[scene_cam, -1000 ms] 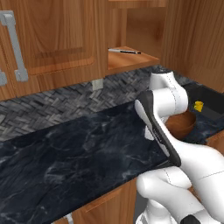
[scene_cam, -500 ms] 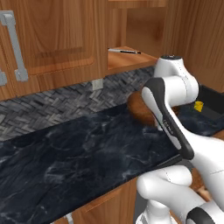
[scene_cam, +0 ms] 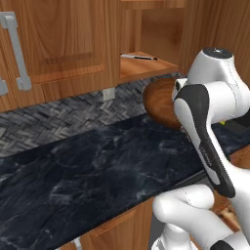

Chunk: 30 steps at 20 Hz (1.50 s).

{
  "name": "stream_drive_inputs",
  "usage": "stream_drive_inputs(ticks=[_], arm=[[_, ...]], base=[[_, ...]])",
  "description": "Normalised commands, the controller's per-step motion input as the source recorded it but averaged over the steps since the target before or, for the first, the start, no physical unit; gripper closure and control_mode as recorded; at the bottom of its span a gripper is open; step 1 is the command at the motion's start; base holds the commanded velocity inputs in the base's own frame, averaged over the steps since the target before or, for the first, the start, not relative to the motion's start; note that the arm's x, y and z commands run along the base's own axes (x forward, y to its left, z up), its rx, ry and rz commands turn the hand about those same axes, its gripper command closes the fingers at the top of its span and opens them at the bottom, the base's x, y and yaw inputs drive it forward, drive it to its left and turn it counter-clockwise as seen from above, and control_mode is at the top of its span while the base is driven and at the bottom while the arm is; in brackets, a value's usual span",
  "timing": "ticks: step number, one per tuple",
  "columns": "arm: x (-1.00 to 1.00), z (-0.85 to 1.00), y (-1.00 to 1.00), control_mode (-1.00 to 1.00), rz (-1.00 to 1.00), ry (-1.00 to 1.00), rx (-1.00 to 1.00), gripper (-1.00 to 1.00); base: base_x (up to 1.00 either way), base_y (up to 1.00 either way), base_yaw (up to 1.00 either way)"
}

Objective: Pick the mug and place it in the sink. Pick the bowl and place it in the open cabinet and then close the cabinet.

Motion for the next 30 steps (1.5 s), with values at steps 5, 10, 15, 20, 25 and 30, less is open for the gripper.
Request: stream_drive_inputs(ticks=[5, 10, 15, 20, 25, 30], arm=[[0.31, 0.42, -0.03, -1.0, 0.0, -0.04, 0.12, 1.0], [0.65, 0.38, -0.03, -1.0, 0.09, -0.17, -0.01, 1.0], [0.71, 0.13, -0.03, -1.0, 0.07, -0.04, -0.04, 1.0], [0.63, 0.36, -0.02, -1.0, 0.0, 0.0, -0.04, 1.0], [0.9, 0.12, 0.0, -1.0, 0.0, 0.0, -0.01, 1.0], [0.94, 0.01, 0.0, -1.0, 0.0, 0.0, 0.01, 1.0]], base=[[0.0, 0.0, 0.0], [0.0, 0.0, 0.0], [0.0, 0.0, 0.0], [0.0, 0.0, 0.0], [0.0, 0.0, 0.0], [0.0, 0.0, 0.0]])
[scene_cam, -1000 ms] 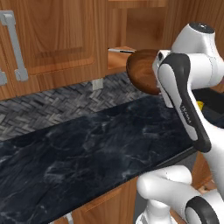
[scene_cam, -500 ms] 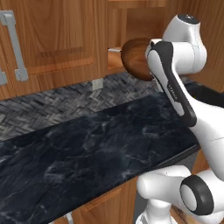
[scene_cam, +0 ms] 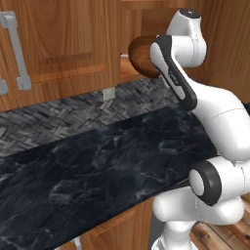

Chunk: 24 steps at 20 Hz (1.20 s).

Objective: Pick the mug and place it in the sink. Pick the bowl and place it in the open cabinet and then close the cabinet.

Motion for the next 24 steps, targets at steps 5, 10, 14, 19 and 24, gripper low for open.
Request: stream_drive_inputs(ticks=[5, 10, 14, 19, 24], arm=[[0.84, 0.0, 0.02, -1.0, 0.0, 0.0, 0.0, 1.0], [0.66, 0.03, 0.11, -1.0, 0.0, 0.0, 0.0, 1.0], [0.52, 0.0, 0.2, -1.0, 0.0, 0.0, 0.0, 1.0], [0.34, -0.03, 0.28, -1.0, 0.02, 0.0, 0.0, 1.0], [0.51, -0.01, 0.03, -1.0, 0.02, 0.0, 0.0, 1.0]], base=[[0.0, 0.0, 0.0], [0.0, 0.0, 0.0], [0.0, 0.0, 0.0], [0.0, 0.0, 0.0], [0.0, 0.0, 0.0]])
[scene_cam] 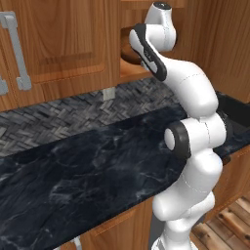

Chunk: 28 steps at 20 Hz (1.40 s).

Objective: Pick the mug and place it in the sink. Pick the bowl and place it in the open cabinet and then close the cabinet.

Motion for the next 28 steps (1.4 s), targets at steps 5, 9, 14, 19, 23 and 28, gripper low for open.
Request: stream_drive_inputs(ticks=[5, 9, 14, 19, 23, 28], arm=[[0.51, -0.01, 0.0, -1.0, 0.03, 0.0, 0.0, 1.0], [0.09, 0.0, 0.02, -1.0, 0.0, 0.0, 0.0, -1.0], [0.0, 0.01, 0.0, -1.0, 0.0, 0.0, 0.0, -1.0], [0.0, 0.03, 0.0, -1.0, 0.0, -0.11, -0.01, -1.0], [0.0, 0.0, 0.0, -1.0, 0.0, -0.27, 0.0, -1.0], [0.0, 0.0, 0.0, -1.0, 0.0, -0.24, 0.0, -1.0]], base=[[0.0, 0.0, 0.0], [0.0, 0.0, 0.0], [0.0, 0.0, 0.0], [0.0, 0.0, 0.0], [0.0, 0.0, 0.0], [0.0, 0.0, 0.0]])
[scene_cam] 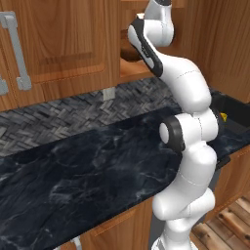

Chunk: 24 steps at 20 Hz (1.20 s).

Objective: Pick the mug and place it in the sink. Pick the bowl and place it in the open cabinet and then close the cabinet.

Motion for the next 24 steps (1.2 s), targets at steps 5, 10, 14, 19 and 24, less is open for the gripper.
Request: stream_drive_inputs(ticks=[5, 10, 14, 19, 24], arm=[[0.0, 0.01, 0.0, -1.0, 0.0, -0.13, 0.0, -1.0], [-0.42, 0.22, -0.03, -1.0, 0.0, -0.11, 0.0, -1.0], [-0.7, 0.46, -0.1, -1.0, 0.0, -0.08, 0.0, -1.0], [-0.95, 0.35, -0.13, -1.0, 0.0, -0.01, 0.0, -1.0], [-1.0, 0.45, -0.08, -1.0, 0.0, 0.0, 0.0, -1.0]], base=[[0.0, 0.0, 0.0], [0.0, 0.0, 0.0], [0.0, 0.0, 0.0], [0.0, 0.0, 0.0], [0.0, 0.0, 0.0]])
